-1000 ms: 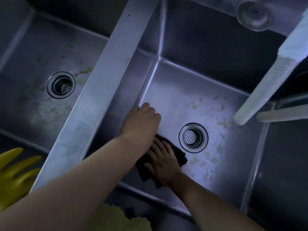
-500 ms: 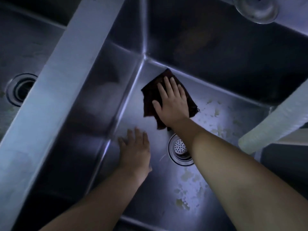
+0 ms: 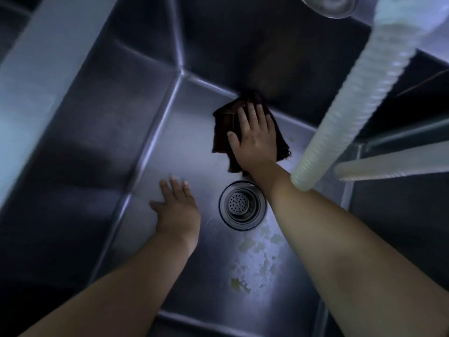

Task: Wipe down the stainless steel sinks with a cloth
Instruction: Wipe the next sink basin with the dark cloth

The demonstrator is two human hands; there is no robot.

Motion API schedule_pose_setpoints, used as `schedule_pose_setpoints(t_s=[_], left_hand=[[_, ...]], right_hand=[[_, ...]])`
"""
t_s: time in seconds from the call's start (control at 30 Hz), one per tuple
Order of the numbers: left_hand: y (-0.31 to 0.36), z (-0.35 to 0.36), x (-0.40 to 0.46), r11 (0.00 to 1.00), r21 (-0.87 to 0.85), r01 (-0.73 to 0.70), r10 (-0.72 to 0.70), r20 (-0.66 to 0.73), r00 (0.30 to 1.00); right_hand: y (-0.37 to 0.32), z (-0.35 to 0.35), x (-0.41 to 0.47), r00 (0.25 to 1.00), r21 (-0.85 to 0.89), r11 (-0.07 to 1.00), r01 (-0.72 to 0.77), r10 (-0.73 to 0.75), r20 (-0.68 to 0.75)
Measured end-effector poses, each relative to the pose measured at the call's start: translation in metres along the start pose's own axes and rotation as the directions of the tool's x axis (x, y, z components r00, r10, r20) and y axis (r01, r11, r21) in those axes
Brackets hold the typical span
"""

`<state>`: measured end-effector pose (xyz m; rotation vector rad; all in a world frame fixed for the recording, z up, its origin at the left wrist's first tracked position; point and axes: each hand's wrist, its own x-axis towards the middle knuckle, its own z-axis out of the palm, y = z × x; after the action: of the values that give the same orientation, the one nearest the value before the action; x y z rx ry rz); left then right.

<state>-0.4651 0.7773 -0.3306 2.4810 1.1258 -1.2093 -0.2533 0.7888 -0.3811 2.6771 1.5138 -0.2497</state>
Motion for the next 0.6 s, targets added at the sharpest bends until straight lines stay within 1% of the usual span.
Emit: schedule_pose_setpoints(t_s=[0.03, 0.1, 0.2, 0.23, 0.33, 0.37, 0.43, 0.5, 0.53, 0.6], left_hand=[[0.0, -0.001, -0.001, 1.0, -0.001, 0.002, -0.002, 0.003, 1.0], [0.0, -0.002, -0.002, 1.0, 0.0, 0.002, -0.002, 0.01, 1.0], [-0.001, -0.005, -0.006, 1.0, 0.0, -0.009, 0.009, 0.037, 0.999], [-0.001, -0.005, -0.006, 1.0, -0.002, -0.013, 0.013, 0.045, 0.999], [-0.002, -0.006, -0.008, 1.0, -0.007, -0.026, 0.027, 0.039, 0.999], [-0.003, -0.006, -0.008, 1.0, -0.005, -0.028, 0.028, 0.033, 0.999], [-0.004, -0.005, -0.009, 0.999, -0.001, -0.036, 0.036, 0.019, 0.999], [-0.005, -0.004, -0.009, 0.999, -0.002, -0.045, 0.045, 0.008, 0.999], [-0.006, -0.003, -0.009, 0.999, 0.0, -0.049, 0.049, 0.002, 0.999], [-0.007, -0.001, -0.009, 0.999, 0.002, -0.054, 0.054, -0.009, 0.999]], right_hand=[[0.012, -0.001, -0.005, 1.0, -0.04, 0.999, -0.004, 0.003, -0.014], [0.033, -0.003, -0.018, 0.997, -0.019, 0.999, -0.038, 0.037, -0.064], [0.063, -0.006, -0.042, 0.982, 0.152, 0.978, -0.141, 0.158, -0.103], [0.075, -0.005, -0.048, 0.975, 0.179, 0.97, -0.166, 0.188, -0.116], [0.105, -0.009, -0.058, 0.982, 0.013, 0.983, -0.185, 0.185, -0.032], [0.112, -0.01, -0.059, 0.981, 0.009, 0.982, -0.188, 0.189, -0.038], [0.122, -0.011, -0.062, 0.97, 0.069, 0.973, -0.22, 0.226, -0.091], [0.13, -0.006, -0.068, 0.952, 0.064, 0.962, -0.265, 0.272, -0.141], [0.135, -0.002, -0.071, 0.941, 0.047, 0.954, -0.297, 0.301, -0.153], [0.141, 0.004, -0.079, 0.901, 0.045, 0.91, -0.413, 0.416, -0.121]])
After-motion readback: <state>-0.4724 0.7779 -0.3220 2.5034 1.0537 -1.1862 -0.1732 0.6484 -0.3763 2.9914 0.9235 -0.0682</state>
